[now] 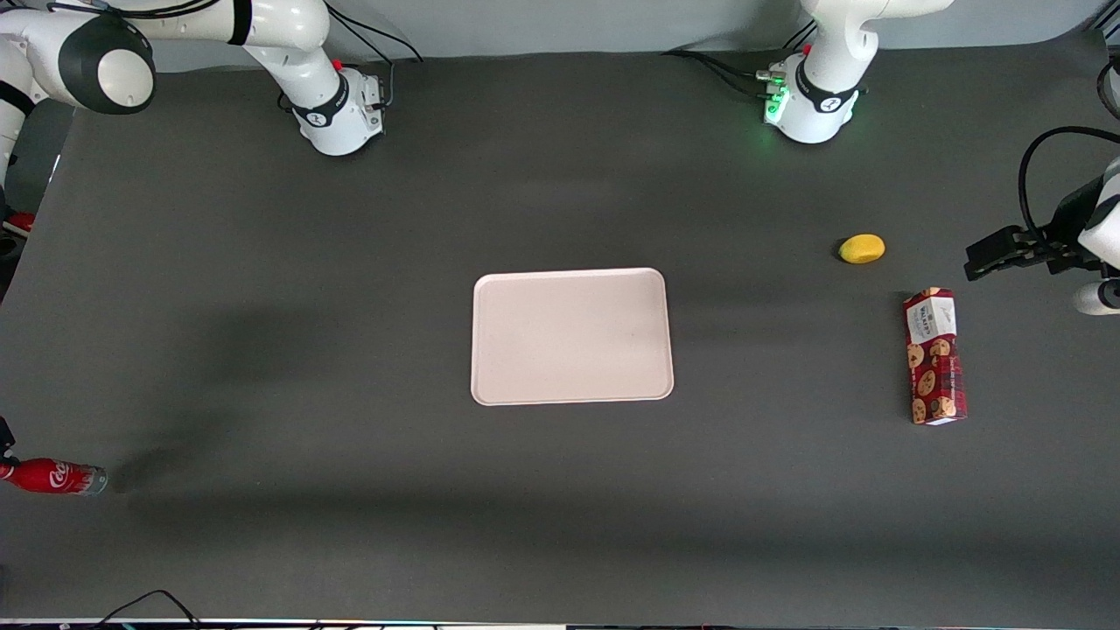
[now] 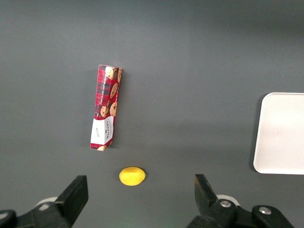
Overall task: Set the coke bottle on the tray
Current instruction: 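Align the open right gripper over the bottle cap and close it, then lift the bottle with the right gripper and carry it toward the tray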
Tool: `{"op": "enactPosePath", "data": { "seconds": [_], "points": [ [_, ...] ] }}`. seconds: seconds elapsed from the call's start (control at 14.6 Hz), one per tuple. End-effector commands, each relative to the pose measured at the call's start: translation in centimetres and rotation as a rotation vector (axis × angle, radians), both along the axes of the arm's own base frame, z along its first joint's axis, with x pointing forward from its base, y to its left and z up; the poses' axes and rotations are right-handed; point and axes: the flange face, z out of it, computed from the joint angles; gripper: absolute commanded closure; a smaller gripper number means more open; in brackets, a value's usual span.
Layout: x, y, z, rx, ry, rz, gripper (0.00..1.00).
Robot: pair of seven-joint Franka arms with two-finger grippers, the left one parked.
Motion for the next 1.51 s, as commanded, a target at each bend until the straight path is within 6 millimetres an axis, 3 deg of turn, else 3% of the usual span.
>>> {"op": "enactPosePath", "data": {
  "seconds": [0.0,0.27,0.55,0.75,1.03,1.16,1.44],
  "points": [
    [-0.4,2.6,4.6,-0.02,0.027,-0.015,1.0],
    [-2.2,6.7,11.4,-0.009,0.079,-0.044,1.0],
    [-6.0,9.7,18.1,0.008,0.088,-0.123,1.0],
    [-8.4,15.1,23.0,0.027,0.094,-0.202,1.0],
    [-11.9,25.1,28.9,0.06,0.12,-0.323,1.0],
    [-14.0,28.7,30.9,0.084,0.14,-0.42,1.0],
    [-17.5,41.1,33.1,0.129,0.16,-0.605,1.0]
  ]
}}
